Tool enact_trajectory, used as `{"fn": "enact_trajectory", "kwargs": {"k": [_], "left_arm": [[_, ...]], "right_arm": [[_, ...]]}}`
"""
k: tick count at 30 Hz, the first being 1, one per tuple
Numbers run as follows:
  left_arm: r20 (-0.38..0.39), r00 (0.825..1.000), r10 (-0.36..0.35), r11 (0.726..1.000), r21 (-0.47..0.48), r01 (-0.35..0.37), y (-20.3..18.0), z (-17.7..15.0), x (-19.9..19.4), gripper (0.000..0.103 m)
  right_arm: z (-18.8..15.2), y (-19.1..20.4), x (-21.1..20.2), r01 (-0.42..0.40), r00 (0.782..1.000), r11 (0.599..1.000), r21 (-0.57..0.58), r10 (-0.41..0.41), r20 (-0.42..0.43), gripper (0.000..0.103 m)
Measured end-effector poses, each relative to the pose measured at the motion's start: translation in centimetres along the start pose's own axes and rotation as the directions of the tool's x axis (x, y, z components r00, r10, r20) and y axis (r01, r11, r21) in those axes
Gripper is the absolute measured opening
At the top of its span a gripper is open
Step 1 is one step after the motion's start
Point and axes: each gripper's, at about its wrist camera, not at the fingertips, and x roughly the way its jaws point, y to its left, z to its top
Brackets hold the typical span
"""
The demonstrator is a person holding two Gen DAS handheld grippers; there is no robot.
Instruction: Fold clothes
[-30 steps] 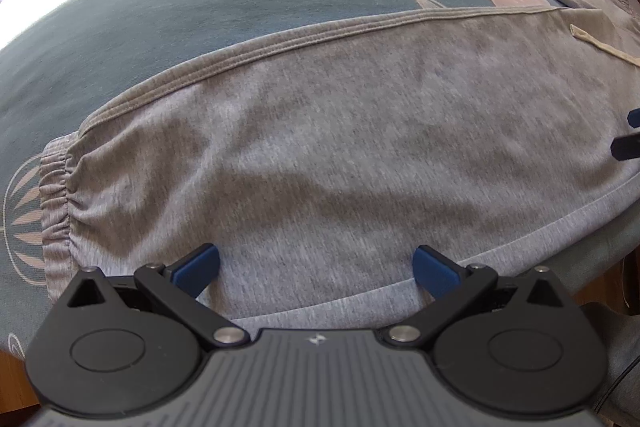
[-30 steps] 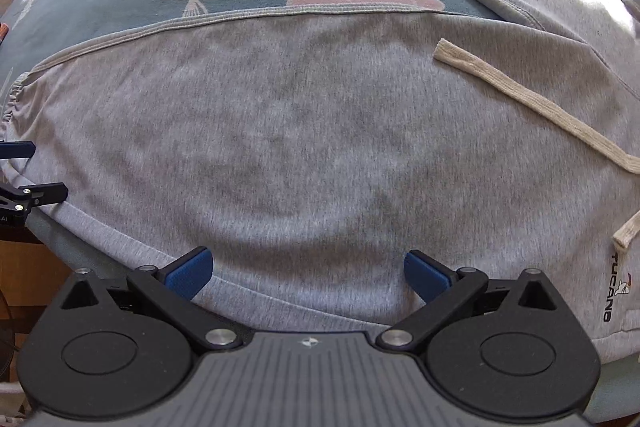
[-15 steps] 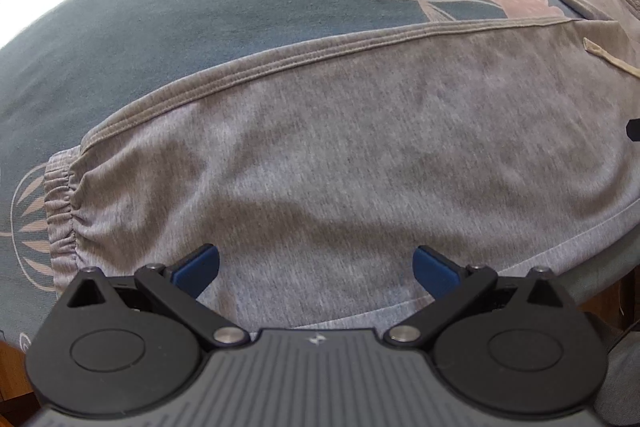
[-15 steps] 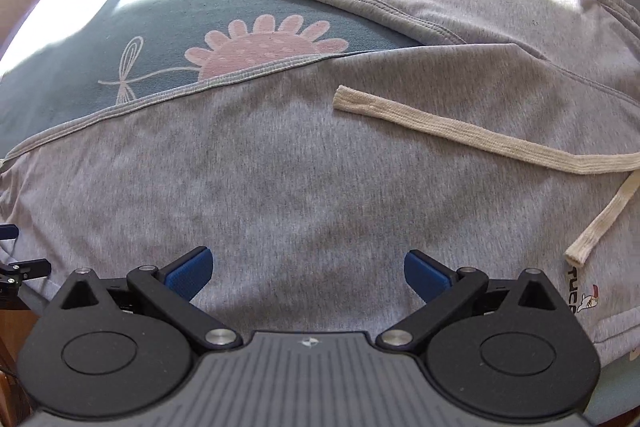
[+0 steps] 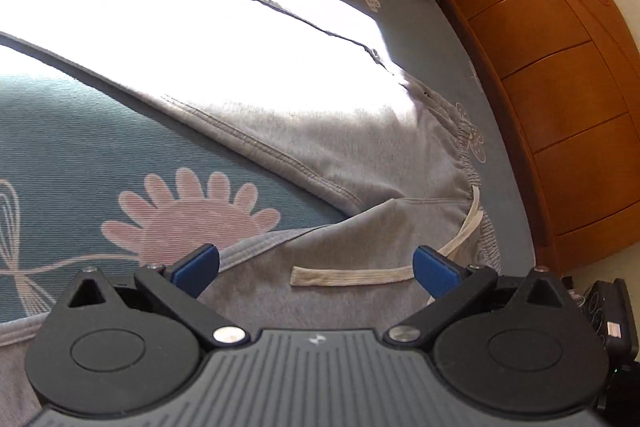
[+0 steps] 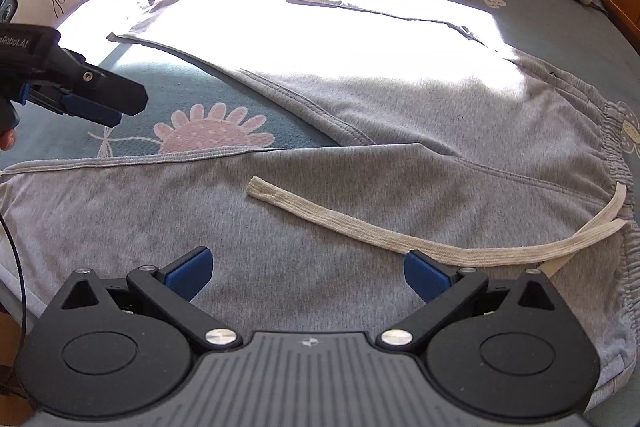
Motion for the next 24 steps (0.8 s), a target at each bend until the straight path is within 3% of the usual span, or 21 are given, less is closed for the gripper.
{"fn": "enact_trajectory", "kwargs": {"k": [6,9,12,20,24], "left_arm": [[-0.022,0.998,-0.053,0.987,-0.151,0.049,-0.9,2.1,8.0,0.102],[-0.067,0.993,-0.1,0.964,-0.253,0.08,0.0,2.4,10.4,0.102],[-0.063,0.988,-0.14,0.941,-0.319,0.113,0.7,2.4,11.4,0.102],[-0.092,0.965,-0.244,0.924,-0.324,0.202,-0.2,3.9,13.0,0.102],[-0.042,0.95,-0.31,0.909,-0.306,0.283,-0.2,4.9,12.6,0.102]], "right_arm": [[0.4,-4.3,-0.8,-0.051,0.997,0.999,-0.019,0.052,0.062,0.103],[0.3,-5.9,-0.7,-0.043,0.995,0.999,-0.017,0.044,0.091,0.103],[0.1,-6.9,0.1,-0.021,0.995,1.0,0.01,0.02,0.096,0.103],[1.2,-6.5,1.2,0.015,0.994,0.996,0.086,-0.024,0.107,0.103],[2.0,-5.7,1.5,0.02,0.993,0.994,0.103,-0.032,0.114,0.103]]}}
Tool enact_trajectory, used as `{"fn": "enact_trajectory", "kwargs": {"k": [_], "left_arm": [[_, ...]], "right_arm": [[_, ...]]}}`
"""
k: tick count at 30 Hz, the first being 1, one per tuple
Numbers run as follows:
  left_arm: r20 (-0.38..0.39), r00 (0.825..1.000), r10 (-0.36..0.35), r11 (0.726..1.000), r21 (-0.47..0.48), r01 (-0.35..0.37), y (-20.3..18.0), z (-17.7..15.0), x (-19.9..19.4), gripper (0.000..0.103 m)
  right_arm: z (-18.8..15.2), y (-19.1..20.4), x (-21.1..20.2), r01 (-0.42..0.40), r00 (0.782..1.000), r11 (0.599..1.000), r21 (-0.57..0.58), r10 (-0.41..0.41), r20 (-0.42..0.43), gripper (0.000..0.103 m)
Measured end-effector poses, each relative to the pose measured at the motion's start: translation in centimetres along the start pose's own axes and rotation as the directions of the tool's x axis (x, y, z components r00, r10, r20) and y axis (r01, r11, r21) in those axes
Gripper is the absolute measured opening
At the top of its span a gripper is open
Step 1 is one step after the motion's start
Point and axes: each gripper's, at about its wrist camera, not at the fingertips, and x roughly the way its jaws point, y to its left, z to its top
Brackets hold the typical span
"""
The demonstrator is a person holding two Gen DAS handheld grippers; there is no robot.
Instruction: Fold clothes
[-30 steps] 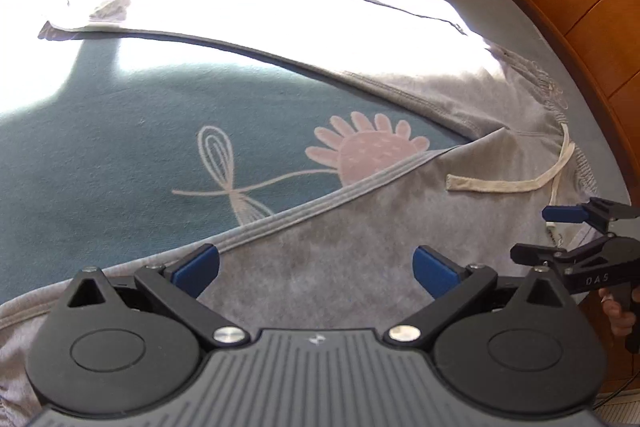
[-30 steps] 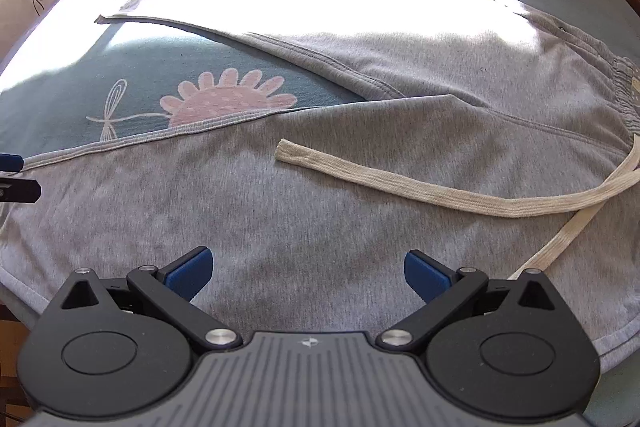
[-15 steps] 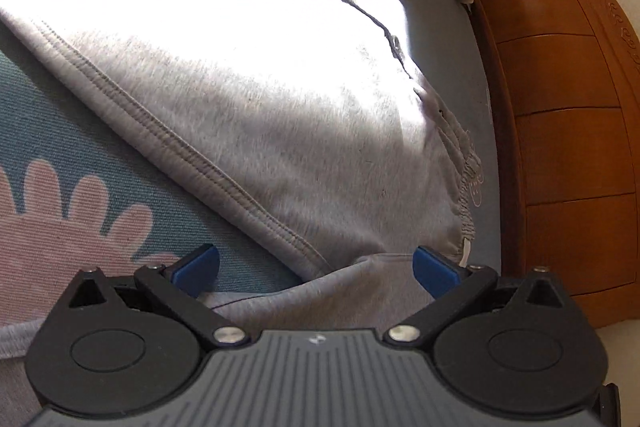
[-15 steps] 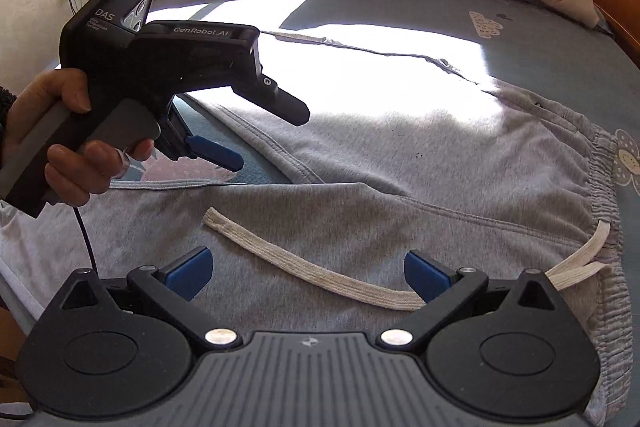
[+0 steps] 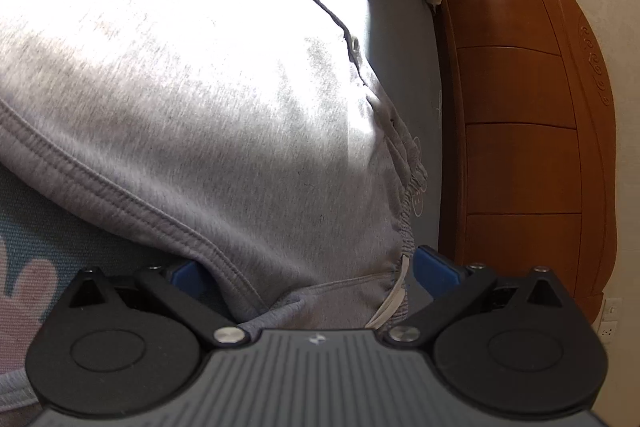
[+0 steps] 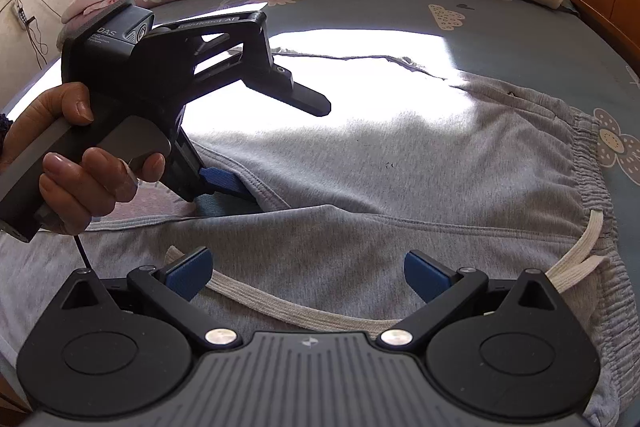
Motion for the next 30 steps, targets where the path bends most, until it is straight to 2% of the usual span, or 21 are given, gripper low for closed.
{"fn": "enact_trajectory", "kwargs": {"k": [2,4,6,9,11,13,15,21,24,30], "left_arm": [[-0.007,1.0,0.001,1.0,-0.01,-0.001,0.3,-0.1,0.4,0.102],[-0.071,0.997,0.013,1.0,-0.006,-0.013,0.3,-0.3,1.4,0.102],[-0.098,0.995,-0.005,1.0,0.029,0.008,-0.5,-0.1,1.5,0.102],[-0.077,0.994,-0.082,0.994,0.06,0.087,-1.9,1.2,0.4,0.102],[-0.068,0.992,-0.108,0.993,0.028,0.11,-1.7,1.9,0.5,0.102],[-0.127,0.989,-0.082,0.997,0.003,0.083,-1.4,1.8,1.7,0.102],[-0.199,0.978,-0.061,0.998,-0.001,0.062,-1.4,1.6,2.9,0.102],[-0.158,0.975,-0.16,0.987,-0.045,0.154,-2.1,3.4,2.3,0.102],[-0.173,0.976,-0.134,0.991,-0.05,0.127,-1.9,3.4,2.8,0.102],[-0.197,0.969,-0.147,0.989,-0.061,0.137,-2.2,3.8,2.6,0.102]], "right_arm": [[0.2,0.4,0.1,0.007,1.0,1.0,0.011,-0.007,0.005,0.103],[0.3,0.6,0.3,0.014,1.0,1.0,0.022,-0.014,0.001,0.103],[0.4,0.9,0.6,0.022,1.0,0.999,0.024,-0.022,-0.006,0.103],[0.5,1.2,0.8,0.026,1.0,1.0,0.015,-0.026,-0.01,0.103],[0.7,1.4,1.0,0.034,0.999,0.999,0.01,-0.034,-0.007,0.103],[1.0,1.5,1.4,0.031,0.999,0.999,0.021,-0.031,-0.007,0.103],[1.4,1.7,1.9,0.027,1.0,0.999,0.033,-0.027,-0.009,0.103],[2.0,2.8,2.8,-0.01,1.0,1.0,0.004,0.01,-0.01,0.103],[1.9,3.2,3.3,-0.029,0.999,1.0,-0.009,0.028,-0.03,0.103],[2.3,4.3,4.4,-0.105,0.994,0.99,-0.092,0.103,-0.022,0.103]]}}
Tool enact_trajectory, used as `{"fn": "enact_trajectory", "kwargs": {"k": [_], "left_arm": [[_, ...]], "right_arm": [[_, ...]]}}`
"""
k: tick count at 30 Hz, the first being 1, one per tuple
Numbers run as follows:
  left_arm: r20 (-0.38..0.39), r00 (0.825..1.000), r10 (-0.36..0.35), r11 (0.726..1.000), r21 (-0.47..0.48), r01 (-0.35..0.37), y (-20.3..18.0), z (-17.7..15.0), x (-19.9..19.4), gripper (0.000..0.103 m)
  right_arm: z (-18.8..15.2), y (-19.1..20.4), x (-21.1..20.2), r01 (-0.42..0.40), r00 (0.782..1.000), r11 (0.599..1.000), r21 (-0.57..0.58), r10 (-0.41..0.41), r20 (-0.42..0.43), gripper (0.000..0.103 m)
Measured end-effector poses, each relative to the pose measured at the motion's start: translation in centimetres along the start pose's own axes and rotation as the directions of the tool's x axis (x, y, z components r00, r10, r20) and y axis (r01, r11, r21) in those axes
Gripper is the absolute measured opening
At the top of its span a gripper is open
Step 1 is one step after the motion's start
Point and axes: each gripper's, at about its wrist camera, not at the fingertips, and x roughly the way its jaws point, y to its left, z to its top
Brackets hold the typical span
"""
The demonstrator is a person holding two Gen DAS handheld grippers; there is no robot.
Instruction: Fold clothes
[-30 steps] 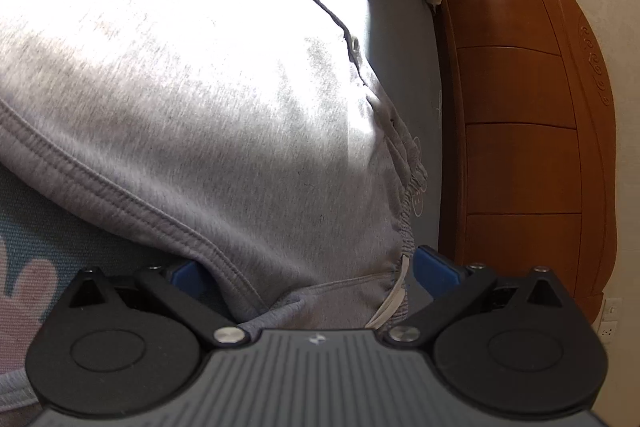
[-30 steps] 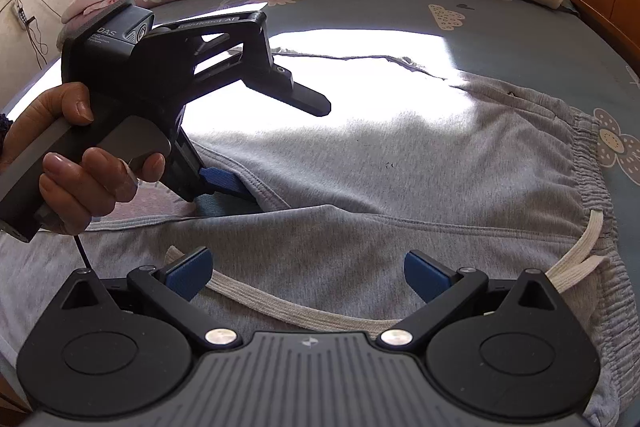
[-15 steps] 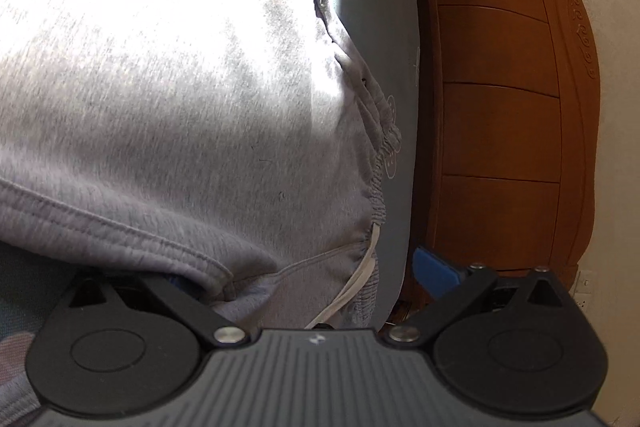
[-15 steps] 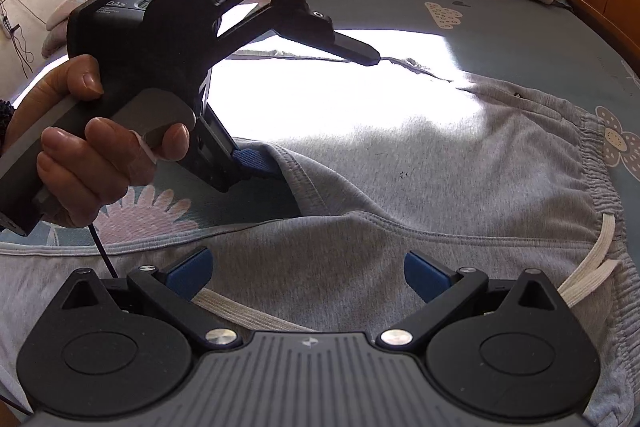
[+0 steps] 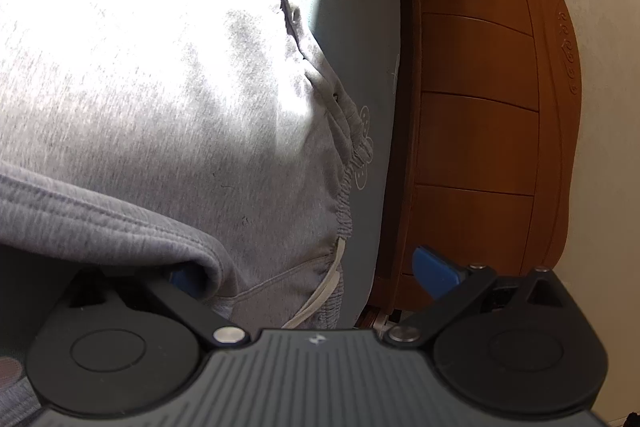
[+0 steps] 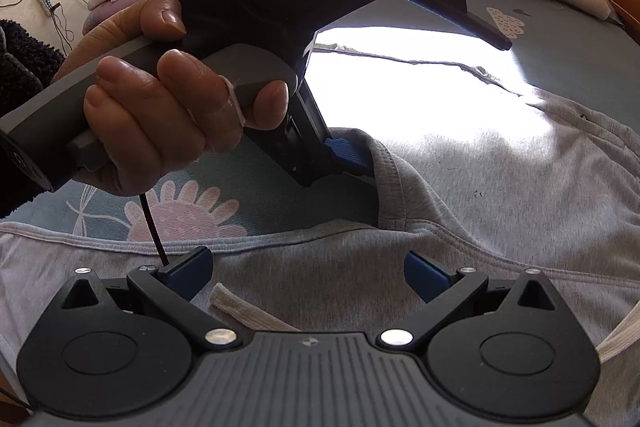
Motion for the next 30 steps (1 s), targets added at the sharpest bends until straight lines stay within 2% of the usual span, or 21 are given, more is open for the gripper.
{"fn": "enact_trajectory", "kwargs": {"k": [3,7,9,14,16,19,22,26,28,30], "left_arm": [[-0.013,1.0,-0.015,1.0,-0.018,0.014,-0.1,0.1,-0.1,0.102],[-0.023,0.999,-0.026,0.999,-0.027,0.025,-0.5,0.0,-0.4,0.102],[-0.025,1.0,-0.018,1.0,-0.018,0.018,-0.7,-0.1,-0.4,0.102],[-0.044,0.999,-0.015,1.0,-0.028,0.014,0.1,-0.4,-0.7,0.102],[-0.052,0.998,-0.023,0.999,-0.048,0.02,0.7,-0.6,-1.0,0.102],[-0.06,0.998,0.002,0.999,-0.039,-0.004,1.2,-0.7,-1.7,0.102],[-0.042,0.998,0.038,0.999,-0.024,-0.039,1.4,-0.9,-2.8,0.102],[-0.002,0.998,0.07,0.997,-0.029,-0.07,2.1,-1.2,-5.3,0.102],[0.027,0.995,0.098,0.994,-0.046,-0.097,2.7,-1.2,-6.6,0.102],[0.06,0.99,0.125,0.991,-0.063,-0.122,3.2,-1.4,-8.0,0.102]], "right_arm": [[0.4,0.5,0.8,-0.025,1.0,0.998,-0.061,0.025,0.009,0.103],[0.4,0.6,3.5,-0.015,0.997,0.996,-0.088,0.008,-0.083,0.103],[0.6,0.6,4.3,0.001,0.997,0.994,-0.11,-0.009,-0.074,0.103],[1.3,0.4,5.5,-0.003,0.997,0.999,-0.04,0.0,-0.078,0.103],[1.0,0.4,5.0,-0.01,0.996,0.999,-0.034,0.006,-0.093,0.103],[0.2,0.3,3.5,-0.017,0.994,1.0,-0.019,0.015,-0.11,0.103],[-0.1,0.0,1.7,-0.007,0.996,1.0,-0.003,0.007,-0.083,0.103],[1.1,-0.4,-0.2,0.027,1.0,0.999,-0.018,-0.027,0.017,0.103],[2.3,-0.6,-0.4,0.024,0.997,0.999,-0.027,-0.022,0.074,0.103],[2.9,-0.4,0.6,-0.002,0.997,1.0,-0.029,0.004,0.073,0.103]]}}
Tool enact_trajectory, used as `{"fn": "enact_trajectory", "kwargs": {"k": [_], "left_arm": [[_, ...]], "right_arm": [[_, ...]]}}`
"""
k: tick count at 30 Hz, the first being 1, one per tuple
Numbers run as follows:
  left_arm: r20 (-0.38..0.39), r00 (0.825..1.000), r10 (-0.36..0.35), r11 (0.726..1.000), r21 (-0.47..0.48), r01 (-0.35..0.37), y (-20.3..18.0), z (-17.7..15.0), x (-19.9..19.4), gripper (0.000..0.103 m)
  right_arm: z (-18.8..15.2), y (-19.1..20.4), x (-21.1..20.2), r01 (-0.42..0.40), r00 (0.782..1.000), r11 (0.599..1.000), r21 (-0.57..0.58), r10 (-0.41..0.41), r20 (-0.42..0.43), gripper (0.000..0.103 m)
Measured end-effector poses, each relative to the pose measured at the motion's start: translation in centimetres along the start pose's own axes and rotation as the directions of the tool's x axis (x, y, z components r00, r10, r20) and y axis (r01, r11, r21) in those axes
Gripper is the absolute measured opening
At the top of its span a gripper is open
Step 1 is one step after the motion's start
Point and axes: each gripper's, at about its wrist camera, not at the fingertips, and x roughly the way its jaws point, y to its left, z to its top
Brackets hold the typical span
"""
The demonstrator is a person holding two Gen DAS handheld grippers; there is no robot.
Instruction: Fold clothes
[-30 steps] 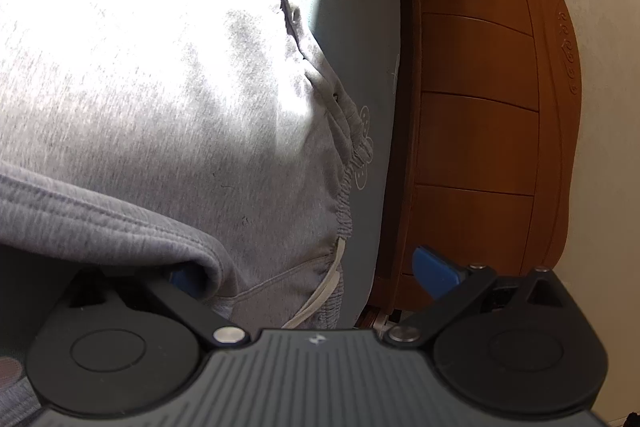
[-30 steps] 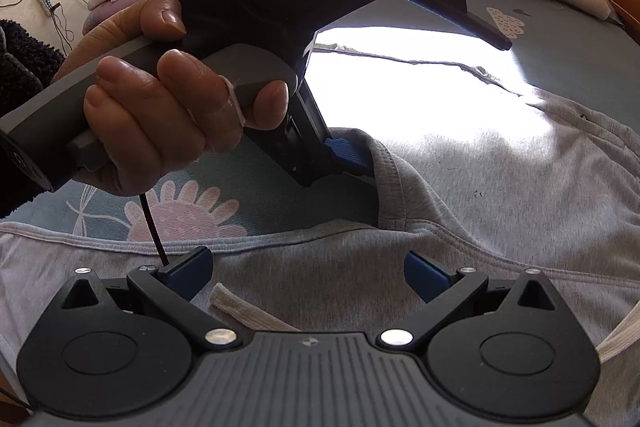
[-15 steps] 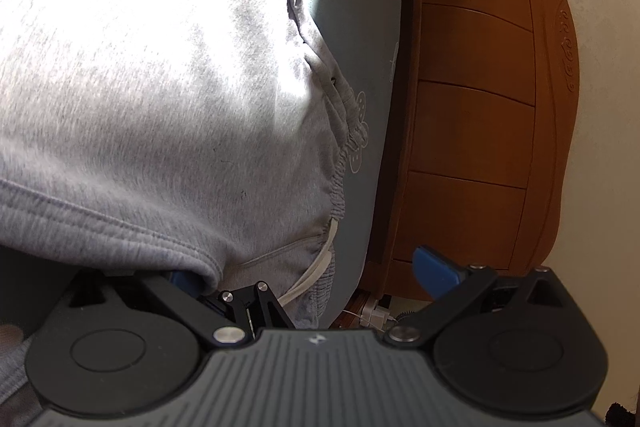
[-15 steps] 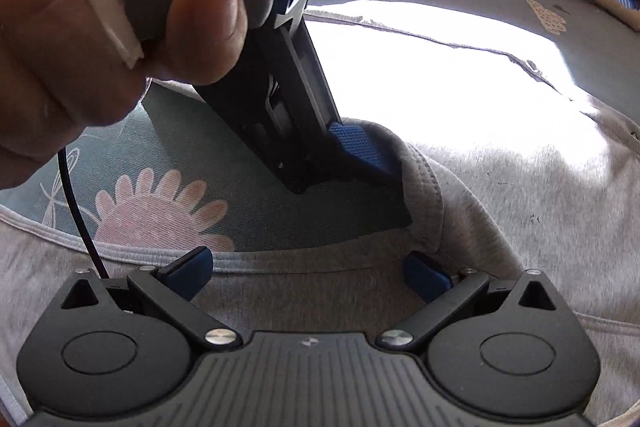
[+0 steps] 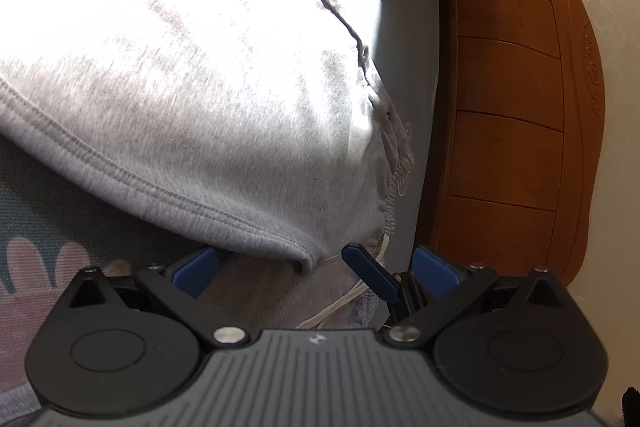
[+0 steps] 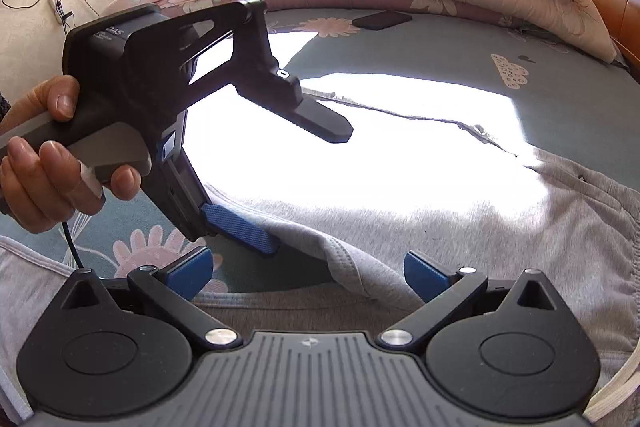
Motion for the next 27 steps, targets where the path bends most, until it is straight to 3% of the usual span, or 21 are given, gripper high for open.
{"fn": "enact_trajectory", "kwargs": {"k": [2,5,9,14,18,20,22,23,27], "left_arm": [[0.037,0.999,0.026,1.0,-0.016,-0.025,0.6,0.0,-1.4,0.102],[0.086,0.995,0.043,0.999,-0.006,-0.043,0.6,0.1,-3.0,0.102],[0.12,0.992,0.039,0.998,0.034,-0.043,0.3,0.5,-3.6,0.102],[0.135,0.986,0.102,0.988,0.098,-0.116,0.2,1.4,-2.3,0.102],[0.162,0.961,0.222,0.962,0.126,-0.244,0.7,1.8,-1.9,0.102],[0.17,0.961,0.218,0.964,0.115,-0.239,0.8,1.7,-2.3,0.102],[0.188,0.949,0.252,0.948,0.151,-0.281,0.0,1.5,-2.6,0.102],[0.189,0.948,0.257,0.941,0.176,-0.29,-0.5,1.3,-2.6,0.102],[0.156,0.961,0.227,0.919,0.291,-0.265,-3.3,0.4,-1.2,0.102]], "right_arm": [[0.4,0.2,1.3,-0.031,0.999,1.0,0.003,0.031,-0.016,0.103],[-1.0,0.5,4.6,-0.093,0.984,0.994,0.056,0.1,-0.148,0.103],[-1.6,2.0,4.0,-0.072,0.989,0.997,0.002,0.072,-0.131,0.103],[-1.5,1.5,2.5,-0.07,0.993,0.997,0.027,0.073,-0.095,0.103],[-2.1,2.0,4.6,-0.063,0.983,0.998,0.013,0.064,-0.169,0.103],[-1.7,2.1,4.7,-0.09,0.983,0.996,0.029,0.094,-0.16,0.103],[-1.0,1.7,4.0,-0.167,0.976,0.981,0.097,0.179,-0.124,0.103],[-0.8,1.5,3.3,-0.171,0.978,0.979,0.113,0.182,-0.102,0.103],[-0.7,0.2,0.4,-0.064,0.996,0.989,0.13,0.071,-0.047,0.103]]}}
